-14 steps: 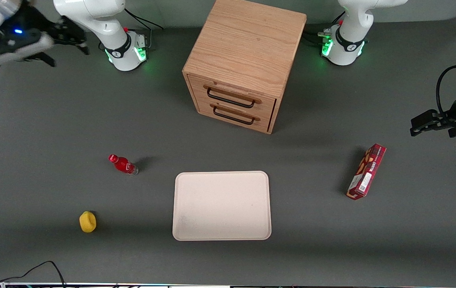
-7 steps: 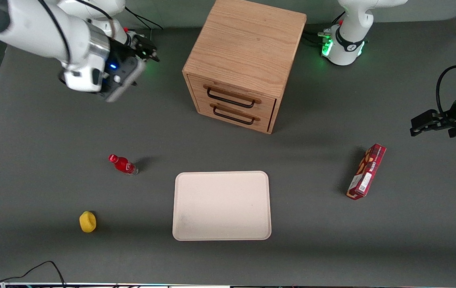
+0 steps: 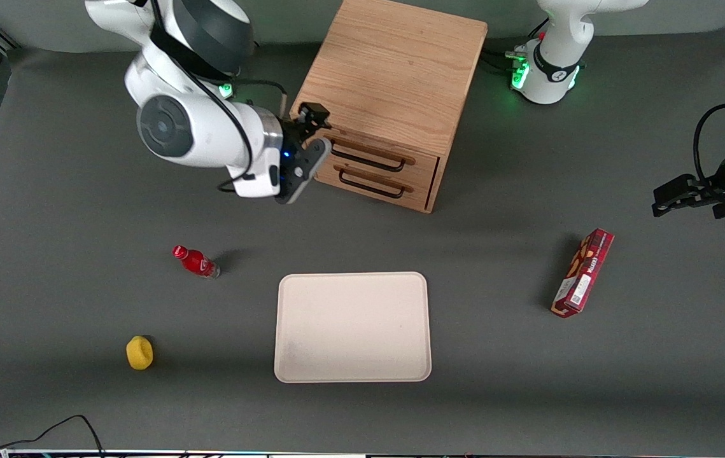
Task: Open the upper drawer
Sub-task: 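Move the right gripper toward the upper drawer's black handle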
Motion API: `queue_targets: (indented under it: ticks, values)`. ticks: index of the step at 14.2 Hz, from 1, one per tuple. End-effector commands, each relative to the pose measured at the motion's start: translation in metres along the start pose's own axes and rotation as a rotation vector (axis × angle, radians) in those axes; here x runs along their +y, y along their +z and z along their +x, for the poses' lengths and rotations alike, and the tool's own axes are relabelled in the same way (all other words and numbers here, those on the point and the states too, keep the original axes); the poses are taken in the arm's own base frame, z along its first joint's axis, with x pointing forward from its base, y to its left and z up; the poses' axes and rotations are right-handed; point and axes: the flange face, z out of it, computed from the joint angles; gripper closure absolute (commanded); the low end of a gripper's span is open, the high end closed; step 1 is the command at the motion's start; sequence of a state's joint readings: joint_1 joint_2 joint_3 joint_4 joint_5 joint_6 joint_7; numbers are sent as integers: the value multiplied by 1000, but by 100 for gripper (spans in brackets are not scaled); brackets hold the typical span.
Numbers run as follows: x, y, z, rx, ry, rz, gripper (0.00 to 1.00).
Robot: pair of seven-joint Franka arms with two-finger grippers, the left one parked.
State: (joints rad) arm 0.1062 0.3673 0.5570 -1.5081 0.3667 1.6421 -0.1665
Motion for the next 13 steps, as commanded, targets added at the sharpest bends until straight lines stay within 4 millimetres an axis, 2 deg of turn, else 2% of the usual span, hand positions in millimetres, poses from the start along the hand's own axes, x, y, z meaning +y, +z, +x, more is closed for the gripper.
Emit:
queue_targets:
  ticks: [1,3,5,10,13]
  values:
    - [-5,26,26,10,-79,-30,0]
    - [-6,41,35,21,-97,-43,0]
    - [-16,52,42,33,-122,-53,0]
    - [-8,70,49,25,-132,-81,0]
    - [-10,92,49,19,-143,-96,0]
